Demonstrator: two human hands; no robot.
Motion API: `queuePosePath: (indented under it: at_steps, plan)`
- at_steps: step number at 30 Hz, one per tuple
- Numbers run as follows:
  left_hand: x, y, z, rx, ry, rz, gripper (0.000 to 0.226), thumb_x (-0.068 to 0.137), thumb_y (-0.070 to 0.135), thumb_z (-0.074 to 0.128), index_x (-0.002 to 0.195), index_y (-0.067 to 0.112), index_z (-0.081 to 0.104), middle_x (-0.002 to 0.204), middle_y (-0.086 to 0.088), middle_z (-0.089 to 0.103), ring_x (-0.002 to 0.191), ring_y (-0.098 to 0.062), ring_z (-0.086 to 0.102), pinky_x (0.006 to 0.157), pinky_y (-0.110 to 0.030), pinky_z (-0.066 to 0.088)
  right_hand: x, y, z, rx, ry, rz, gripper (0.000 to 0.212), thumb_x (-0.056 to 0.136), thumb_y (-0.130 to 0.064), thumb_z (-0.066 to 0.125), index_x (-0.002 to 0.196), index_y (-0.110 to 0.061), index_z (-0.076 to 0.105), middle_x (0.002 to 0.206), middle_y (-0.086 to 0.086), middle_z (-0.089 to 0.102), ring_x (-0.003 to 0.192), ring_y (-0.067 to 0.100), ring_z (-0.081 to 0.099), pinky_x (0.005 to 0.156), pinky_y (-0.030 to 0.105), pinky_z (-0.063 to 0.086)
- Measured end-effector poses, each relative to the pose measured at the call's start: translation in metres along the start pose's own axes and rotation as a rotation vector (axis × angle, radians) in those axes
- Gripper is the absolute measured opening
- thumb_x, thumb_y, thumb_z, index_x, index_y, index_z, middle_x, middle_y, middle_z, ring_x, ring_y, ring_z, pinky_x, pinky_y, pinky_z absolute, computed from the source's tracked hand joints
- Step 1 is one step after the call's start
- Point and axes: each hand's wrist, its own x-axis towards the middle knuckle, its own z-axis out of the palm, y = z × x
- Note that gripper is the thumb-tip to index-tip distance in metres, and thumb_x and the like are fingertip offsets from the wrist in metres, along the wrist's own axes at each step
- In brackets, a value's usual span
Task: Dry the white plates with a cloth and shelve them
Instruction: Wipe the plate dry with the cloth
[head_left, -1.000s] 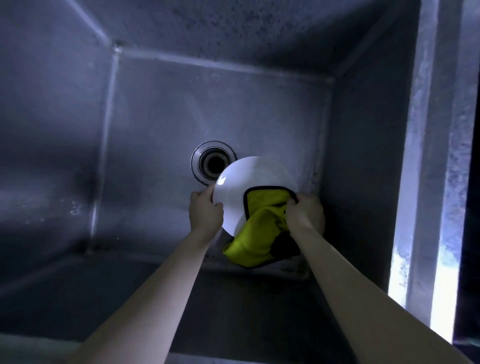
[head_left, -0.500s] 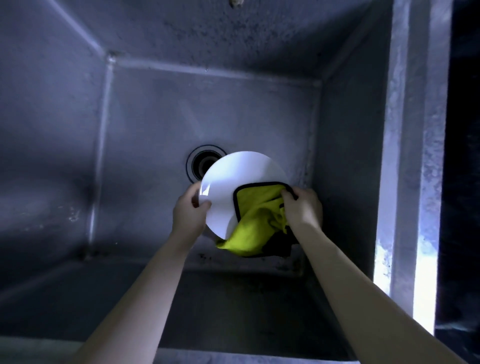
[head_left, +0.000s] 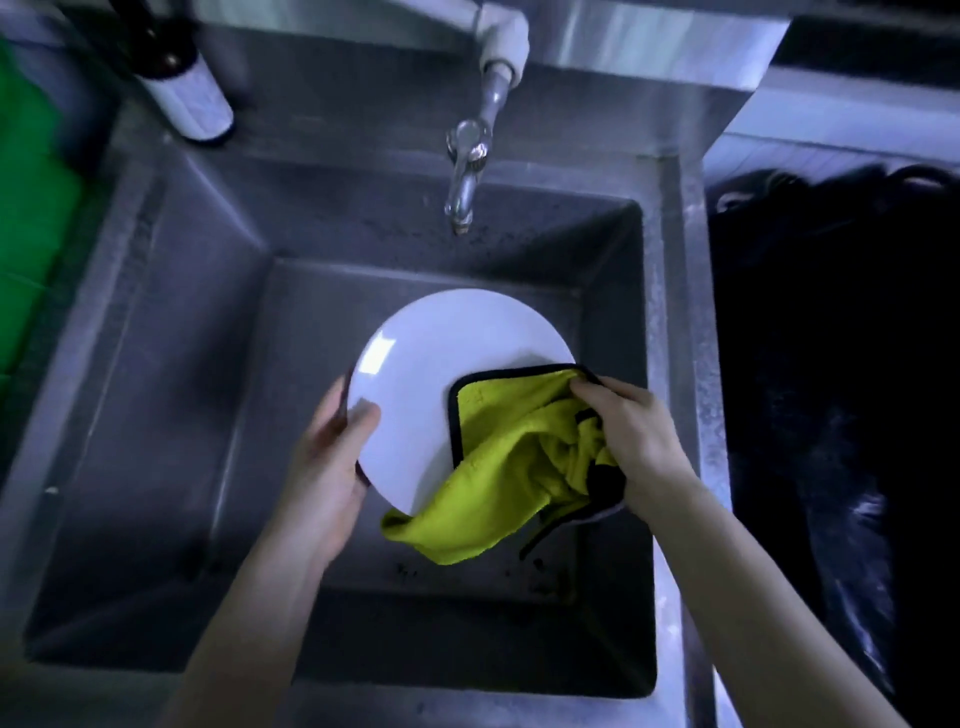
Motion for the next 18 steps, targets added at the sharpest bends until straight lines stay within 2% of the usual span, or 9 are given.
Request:
queuePosePath:
  at_steps: [2, 5, 7, 8, 10, 11, 13, 16, 18]
  plan:
    - [-0.011, 0.012, 0.016, -0.071, -0.005, 0.045, 0.047, 0.092, 0.016, 0.055, 0.138, 0.025, 0.056, 0.134, -0.004, 0.067, 0.121, -0.022, 0.065, 0.089, -0.036, 0.059, -0.014, -0.020, -0.011, 0.102, -0.037, 0.031, 0.013, 0.086, -0.019, 0.070, 0.077, -0.019, 0.079, 0.082, 0.012, 0.076, 0.074, 0.027, 0.074, 0.060, 0.036, 0.062]
    - [-0.024, 0.031, 0.039, -0.064, 0.067, 0.108, 0.047, 0.097, 0.018, 0.053, 0.143, 0.032, 0.051, 0.138, 0.003, 0.064, 0.127, -0.020, 0.061, 0.103, -0.049, 0.052, -0.035, -0.045, -0.031, 0.163, -0.096, 0.062, 0.015, 0.088, -0.018, 0.069, 0.097, -0.007, 0.074, 0.091, 0.019, 0.075, 0.083, 0.032, 0.073, 0.074, 0.045, 0.061]
    - [-0.029, 0.045, 0.048, -0.045, 0.105, 0.151, 0.048, 0.098, 0.019, 0.053, 0.142, 0.038, 0.052, 0.138, 0.012, 0.063, 0.129, -0.015, 0.058, 0.108, -0.052, 0.047, -0.049, -0.058, -0.053, 0.136, -0.122, 0.056, 0.020, 0.089, -0.019, 0.069, 0.098, -0.002, 0.073, 0.093, 0.024, 0.073, 0.081, 0.034, 0.073, 0.074, 0.047, 0.061]
    - [-0.030, 0.052, 0.052, -0.030, 0.118, 0.176, 0.048, 0.099, 0.018, 0.052, 0.140, 0.043, 0.053, 0.137, 0.017, 0.063, 0.128, -0.011, 0.059, 0.106, -0.049, 0.049, -0.055, -0.064, -0.065, 0.114, -0.138, 0.044, 0.022, 0.089, -0.021, 0.069, 0.097, -0.001, 0.073, 0.093, 0.024, 0.073, 0.080, 0.034, 0.073, 0.070, 0.045, 0.061]
    - [-0.035, 0.068, 0.060, 0.006, 0.138, 0.228, 0.050, 0.101, 0.014, 0.049, 0.137, 0.049, 0.053, 0.130, 0.028, 0.063, 0.120, 0.002, 0.061, 0.091, -0.031, 0.055, -0.070, -0.077, -0.093, 0.073, -0.162, 0.006, 0.023, 0.089, -0.025, 0.068, 0.090, -0.003, 0.077, 0.092, 0.022, 0.074, 0.078, 0.033, 0.074, 0.063, 0.040, 0.060]
    - [-0.039, 0.077, 0.063, 0.024, 0.142, 0.254, 0.052, 0.102, 0.012, 0.047, 0.137, 0.051, 0.050, 0.127, 0.035, 0.062, 0.115, 0.009, 0.060, 0.085, -0.022, 0.054, -0.077, -0.084, -0.106, 0.062, -0.168, -0.018, 0.023, 0.089, -0.026, 0.067, 0.086, -0.005, 0.078, 0.091, 0.021, 0.074, 0.077, 0.032, 0.074, 0.060, 0.037, 0.059]
    - [-0.047, 0.093, 0.069, 0.045, 0.146, 0.288, 0.056, 0.103, 0.010, 0.046, 0.136, 0.055, 0.048, 0.123, 0.043, 0.058, 0.112, 0.018, 0.056, 0.082, -0.013, 0.048, -0.090, -0.097, -0.127, 0.064, -0.169, -0.067, 0.023, 0.089, -0.027, 0.066, 0.085, -0.007, 0.078, 0.092, 0.019, 0.075, 0.076, 0.030, 0.074, 0.057, 0.034, 0.059]
    - [-0.058, 0.113, 0.075, 0.033, 0.129, 0.308, 0.057, 0.103, 0.011, 0.045, 0.131, 0.061, 0.048, 0.130, 0.038, 0.058, 0.114, 0.016, 0.056, 0.079, -0.011, 0.050, -0.108, -0.111, -0.140, 0.027, -0.210, -0.190, 0.025, 0.092, -0.027, 0.063, 0.090, -0.007, 0.077, 0.094, 0.019, 0.075, 0.077, 0.027, 0.074, 0.059, 0.029, 0.059]
    - [-0.065, 0.123, 0.081, 0.028, 0.122, 0.330, 0.056, 0.103, 0.010, 0.045, 0.129, 0.061, 0.049, 0.134, 0.033, 0.057, 0.118, 0.012, 0.056, 0.087, -0.018, 0.049, -0.119, -0.119, -0.138, -0.031, -0.255, -0.298, 0.028, 0.095, -0.027, 0.059, 0.085, -0.008, 0.078, 0.091, 0.020, 0.074, 0.074, 0.026, 0.073, 0.057, 0.027, 0.057]
